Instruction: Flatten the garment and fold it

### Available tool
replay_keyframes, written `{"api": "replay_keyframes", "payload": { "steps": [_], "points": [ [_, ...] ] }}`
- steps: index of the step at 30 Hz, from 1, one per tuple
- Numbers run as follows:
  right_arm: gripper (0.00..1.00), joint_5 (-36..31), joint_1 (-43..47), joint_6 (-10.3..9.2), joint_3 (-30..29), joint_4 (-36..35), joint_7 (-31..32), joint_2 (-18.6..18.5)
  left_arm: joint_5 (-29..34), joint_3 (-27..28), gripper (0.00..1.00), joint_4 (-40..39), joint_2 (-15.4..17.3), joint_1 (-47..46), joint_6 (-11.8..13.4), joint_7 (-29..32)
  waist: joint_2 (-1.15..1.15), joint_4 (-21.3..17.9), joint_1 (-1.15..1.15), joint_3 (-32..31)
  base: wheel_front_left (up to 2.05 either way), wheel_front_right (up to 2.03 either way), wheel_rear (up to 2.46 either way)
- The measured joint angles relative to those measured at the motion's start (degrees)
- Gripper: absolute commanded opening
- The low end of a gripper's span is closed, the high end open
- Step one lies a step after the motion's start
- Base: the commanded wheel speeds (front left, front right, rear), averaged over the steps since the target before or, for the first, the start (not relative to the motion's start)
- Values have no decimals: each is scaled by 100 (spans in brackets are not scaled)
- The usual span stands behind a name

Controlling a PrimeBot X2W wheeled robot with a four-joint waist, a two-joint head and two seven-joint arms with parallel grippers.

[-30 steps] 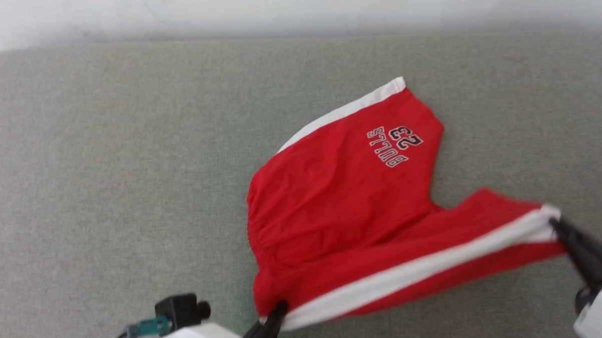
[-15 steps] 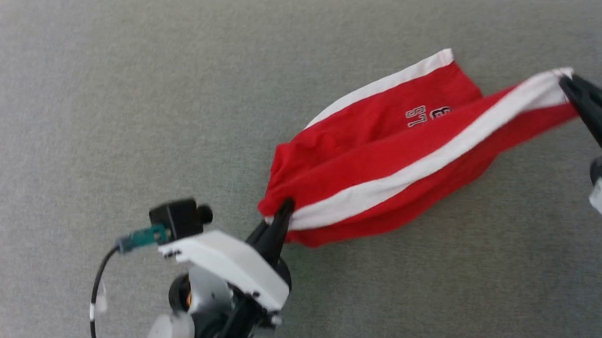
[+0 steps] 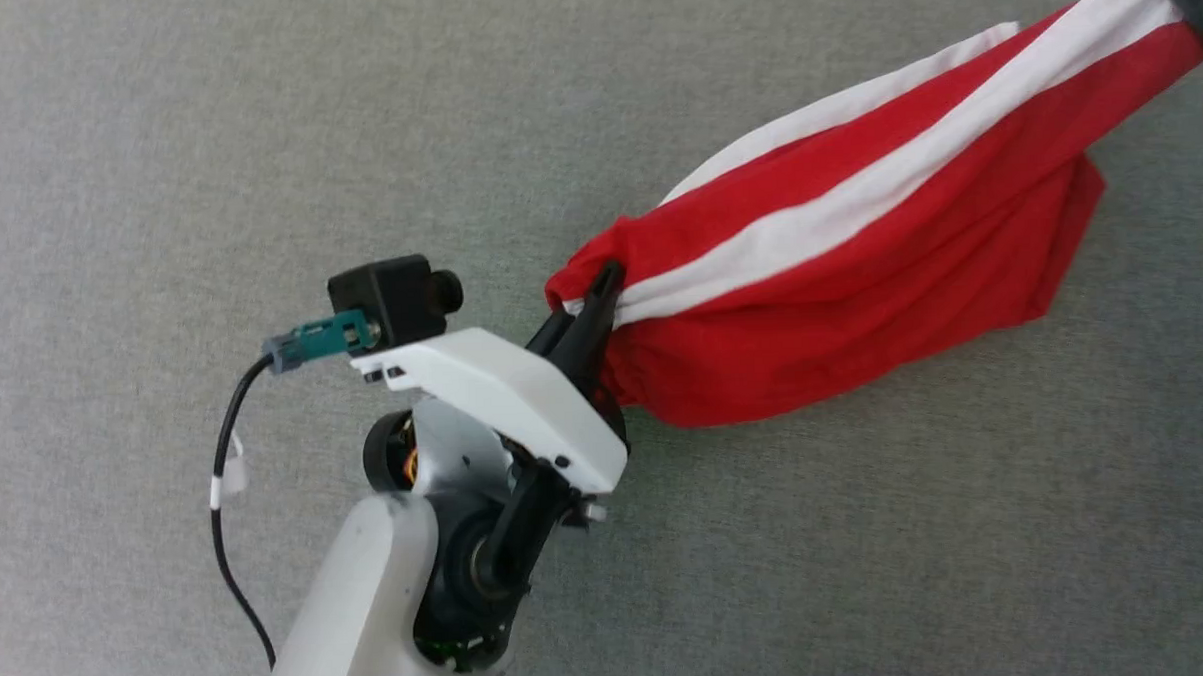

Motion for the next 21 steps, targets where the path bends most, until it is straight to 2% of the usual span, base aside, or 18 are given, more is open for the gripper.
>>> {"api": "replay_keyframes", "payload": {
  "steps": [13,14,15,16,18,19,20,21],
  "points": [
    [0,-27,-394,1,682,1300,-555,65,-235,-203,0,735,-35,-423,99,-480,0,261,-1,286,0,0,0],
    [0,-21,-400,1,723,1367,-590,75,-257,-227,25,775,-37,-441,100,-511,0,267,-2,289,0,0,0],
    [1,-18,-410,1,760,1432,-624,77,-279,-252,34,818,-41,-454,100,-531,0,274,-2,290,0,0,0],
    [7,-15,-424,1,798,1499,-653,74,-296,-279,42,859,-45,-470,100,-553,0,282,-1,289,0,0,0],
    [14,-2,-449,1,851,1602,-716,62,-356,-336,49,926,-52,-530,101,-584,0,300,-2,284,0,0,0],
    [20,11,-452,0,870,1667,-758,59,-400,-363,67,961,-57,-566,101,-619,0,310,-2,280,0,0,0],
    [20,35,-453,0,893,1730,-793,57,-444,-382,67,1006,-58,-587,101,-658,0,321,-2,275,0,0,0],
    [28,40,-454,0,918,1785,-833,55,-490,-399,95,1044,-59,-607,104,-692,0,332,-2,270,0,0,0]
  ]
}}
